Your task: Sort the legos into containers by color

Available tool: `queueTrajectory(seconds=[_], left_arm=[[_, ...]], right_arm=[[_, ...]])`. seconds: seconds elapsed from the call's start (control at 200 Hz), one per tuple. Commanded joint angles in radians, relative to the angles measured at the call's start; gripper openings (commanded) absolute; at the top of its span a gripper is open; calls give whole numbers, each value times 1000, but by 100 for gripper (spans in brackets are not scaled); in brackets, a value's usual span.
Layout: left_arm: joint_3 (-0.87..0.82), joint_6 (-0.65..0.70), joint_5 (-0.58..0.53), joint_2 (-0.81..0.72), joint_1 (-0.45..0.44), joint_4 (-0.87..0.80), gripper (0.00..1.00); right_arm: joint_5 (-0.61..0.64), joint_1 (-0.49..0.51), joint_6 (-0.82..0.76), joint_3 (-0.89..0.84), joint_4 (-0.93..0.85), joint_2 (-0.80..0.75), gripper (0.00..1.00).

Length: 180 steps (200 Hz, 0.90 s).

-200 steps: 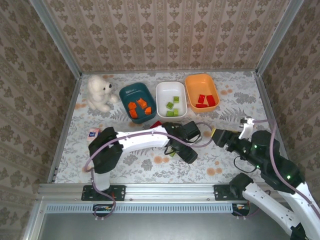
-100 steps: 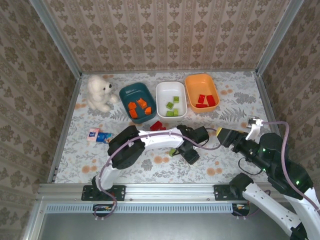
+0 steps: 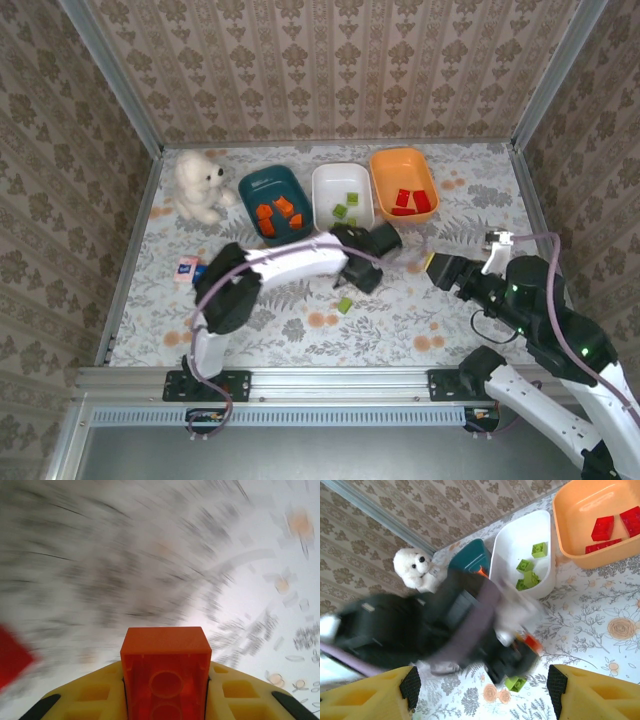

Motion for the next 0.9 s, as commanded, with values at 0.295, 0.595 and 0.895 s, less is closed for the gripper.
queueTrajectory(seconds=[0.295,0.595,0.895], left_arm=[[60,-11,17,-81,547,86,28],[357,-39,-26,238,705,65,27],[499,-72,5,398,757,33,32]], right_arm=[[-212,2,-50,0,200,359,69],[-249,22,-126,127,240,586,68],[-255,39,-132,136,213,691,68]])
